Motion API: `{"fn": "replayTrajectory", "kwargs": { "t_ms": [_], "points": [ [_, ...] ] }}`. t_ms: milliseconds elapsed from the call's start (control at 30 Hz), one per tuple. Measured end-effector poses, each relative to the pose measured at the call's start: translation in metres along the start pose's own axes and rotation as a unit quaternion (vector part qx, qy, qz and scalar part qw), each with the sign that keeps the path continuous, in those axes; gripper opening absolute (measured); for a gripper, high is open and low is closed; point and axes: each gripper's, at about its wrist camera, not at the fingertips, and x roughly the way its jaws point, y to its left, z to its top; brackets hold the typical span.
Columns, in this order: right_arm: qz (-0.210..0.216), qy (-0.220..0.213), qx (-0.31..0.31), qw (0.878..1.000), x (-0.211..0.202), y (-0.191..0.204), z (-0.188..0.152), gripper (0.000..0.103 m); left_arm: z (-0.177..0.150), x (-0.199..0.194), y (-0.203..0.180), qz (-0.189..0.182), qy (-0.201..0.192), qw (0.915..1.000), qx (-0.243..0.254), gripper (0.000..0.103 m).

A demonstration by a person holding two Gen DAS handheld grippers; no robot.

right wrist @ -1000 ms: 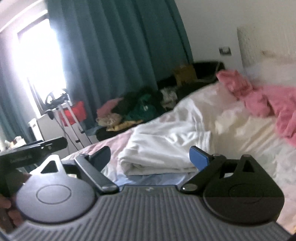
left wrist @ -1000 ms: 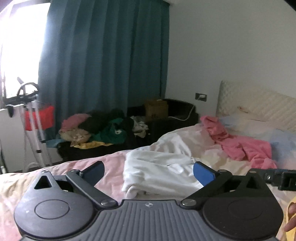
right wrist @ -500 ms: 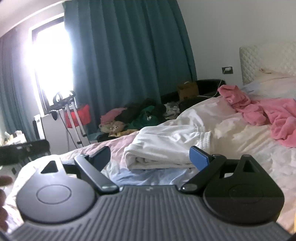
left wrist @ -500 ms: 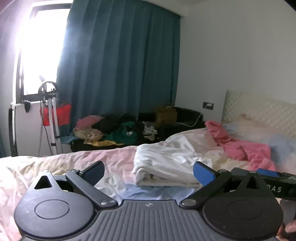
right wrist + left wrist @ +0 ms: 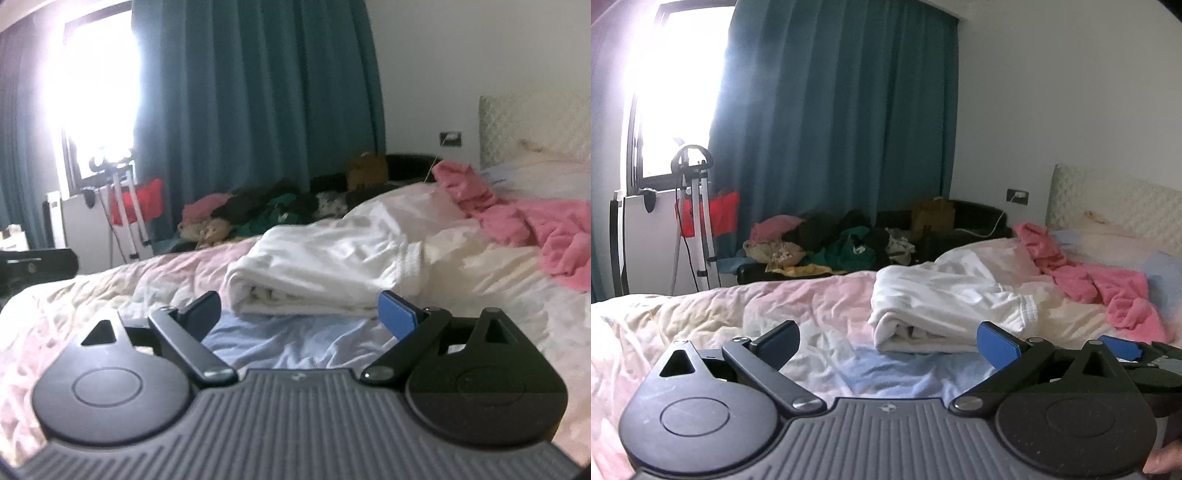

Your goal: Fold clothes

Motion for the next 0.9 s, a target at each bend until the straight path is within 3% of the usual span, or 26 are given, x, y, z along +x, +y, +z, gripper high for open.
{"fn": "replayTrajectory", "kwargs": {
  "t_ms": [300,900],
  "points": [
    [-0.014,-0.020,-0.003,1.000,-0.008,0.001,-0.004,0.093,-0.012,0.007,0.006,0.003,0.007,0.9999,-0.010,0.103],
    [-0.008,0.000,-0.007,1.000,-0.005,-0.001,-0.007,0.093,-0.015,0.001,0.001,0.019,0.008,0.9997,-0.013,0.103]
  ]
}}
